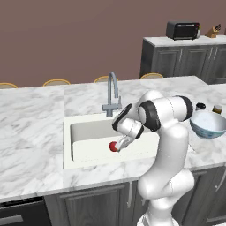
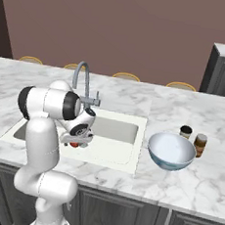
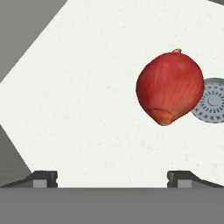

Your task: Pick the onion from the sink and place it in the bowl. Then pick the bowl and place it in the microwave. Then close the microwave door and press the start button.

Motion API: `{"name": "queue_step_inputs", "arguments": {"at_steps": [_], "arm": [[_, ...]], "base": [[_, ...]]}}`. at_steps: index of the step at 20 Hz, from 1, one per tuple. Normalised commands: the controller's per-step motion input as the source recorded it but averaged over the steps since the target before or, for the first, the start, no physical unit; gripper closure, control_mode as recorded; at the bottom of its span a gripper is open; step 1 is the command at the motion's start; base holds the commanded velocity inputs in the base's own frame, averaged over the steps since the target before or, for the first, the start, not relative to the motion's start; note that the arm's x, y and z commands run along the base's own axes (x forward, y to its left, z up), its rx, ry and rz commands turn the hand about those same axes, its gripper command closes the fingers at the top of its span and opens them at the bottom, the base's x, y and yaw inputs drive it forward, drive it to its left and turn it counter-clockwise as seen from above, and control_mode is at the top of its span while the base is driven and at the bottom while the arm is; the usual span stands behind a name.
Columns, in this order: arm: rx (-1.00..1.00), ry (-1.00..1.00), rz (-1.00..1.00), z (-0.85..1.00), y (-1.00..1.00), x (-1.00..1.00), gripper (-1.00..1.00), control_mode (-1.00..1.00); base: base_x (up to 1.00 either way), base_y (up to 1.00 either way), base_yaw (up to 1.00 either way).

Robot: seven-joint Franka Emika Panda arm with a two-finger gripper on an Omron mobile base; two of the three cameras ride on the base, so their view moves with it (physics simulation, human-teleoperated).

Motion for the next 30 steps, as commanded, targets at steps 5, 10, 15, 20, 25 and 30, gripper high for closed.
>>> {"name": "queue_step_inputs", "arguments": {"at_steps": [5,10,15,20,25,30], "arm": [[0.00,-0.06,0.00,-0.12,0.00,0.25,-1.00,-1.00],[0.02,-0.01,0.00,-0.18,0.08,0.17,-1.00,-1.00],[0.02,0.00,0.00,-0.15,0.12,0.19,-1.00,-1.00],[0.00,-0.01,0.00,-0.08,0.12,0.29,-1.00,-1.00],[0.00,-0.05,0.00,-0.09,0.00,0.18,-1.00,-1.00],[0.01,-0.06,0.00,-0.23,0.00,0.04,-1.00,-1.00]], "base": [[0.00,0.00,0.00],[0.00,0.00,0.00],[0.00,0.00,0.00],[0.00,0.00,0.00],[0.00,0.00,0.00],[0.00,0.00,0.00]]}}
